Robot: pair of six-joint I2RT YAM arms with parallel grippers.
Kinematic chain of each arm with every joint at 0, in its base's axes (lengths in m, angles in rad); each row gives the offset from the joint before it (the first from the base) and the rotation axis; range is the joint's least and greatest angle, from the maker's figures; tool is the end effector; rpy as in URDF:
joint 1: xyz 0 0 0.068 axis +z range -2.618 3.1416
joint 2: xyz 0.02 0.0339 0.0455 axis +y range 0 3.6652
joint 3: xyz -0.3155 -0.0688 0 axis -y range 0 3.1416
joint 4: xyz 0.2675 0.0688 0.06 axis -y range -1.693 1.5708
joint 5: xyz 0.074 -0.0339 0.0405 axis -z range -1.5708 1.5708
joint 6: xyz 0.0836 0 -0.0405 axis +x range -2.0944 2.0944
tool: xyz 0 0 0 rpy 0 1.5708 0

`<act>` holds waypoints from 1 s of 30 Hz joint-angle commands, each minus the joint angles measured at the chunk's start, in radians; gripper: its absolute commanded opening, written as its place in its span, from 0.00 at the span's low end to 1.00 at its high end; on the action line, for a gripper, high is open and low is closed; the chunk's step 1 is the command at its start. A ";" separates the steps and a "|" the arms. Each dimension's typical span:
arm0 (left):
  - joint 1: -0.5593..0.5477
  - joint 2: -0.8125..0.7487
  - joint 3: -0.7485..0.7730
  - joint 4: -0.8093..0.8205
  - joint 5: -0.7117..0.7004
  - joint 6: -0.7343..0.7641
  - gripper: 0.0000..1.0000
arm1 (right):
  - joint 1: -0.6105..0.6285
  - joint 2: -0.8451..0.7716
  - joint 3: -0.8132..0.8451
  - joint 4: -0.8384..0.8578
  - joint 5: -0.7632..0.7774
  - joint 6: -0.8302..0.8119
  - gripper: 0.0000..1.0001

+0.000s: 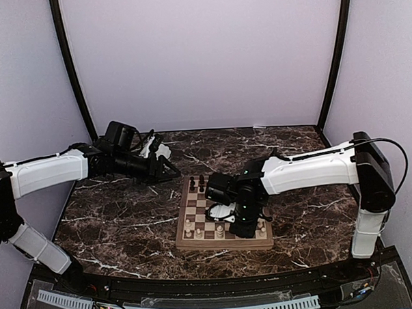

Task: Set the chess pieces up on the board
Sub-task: Pick up the king from the chessboard.

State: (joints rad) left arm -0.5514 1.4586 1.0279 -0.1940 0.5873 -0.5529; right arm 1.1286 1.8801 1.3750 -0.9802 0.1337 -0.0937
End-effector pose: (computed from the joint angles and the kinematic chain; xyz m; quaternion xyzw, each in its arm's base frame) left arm 0.2903 -0.2329 0.2859 0.1312 0.8522 -0.4481 0.2361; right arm 0.1781 0.3500 0.1808 -0.5697 0.8181 -0.0369 0.0701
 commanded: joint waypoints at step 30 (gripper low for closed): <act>0.004 0.002 0.025 0.025 0.030 0.006 0.50 | -0.084 0.123 0.202 -0.013 0.022 0.051 0.09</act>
State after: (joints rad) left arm -0.5514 1.4590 1.0279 -0.1875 0.5949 -0.5579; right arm 1.0752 2.0113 1.5333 -1.0004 0.1570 -0.0647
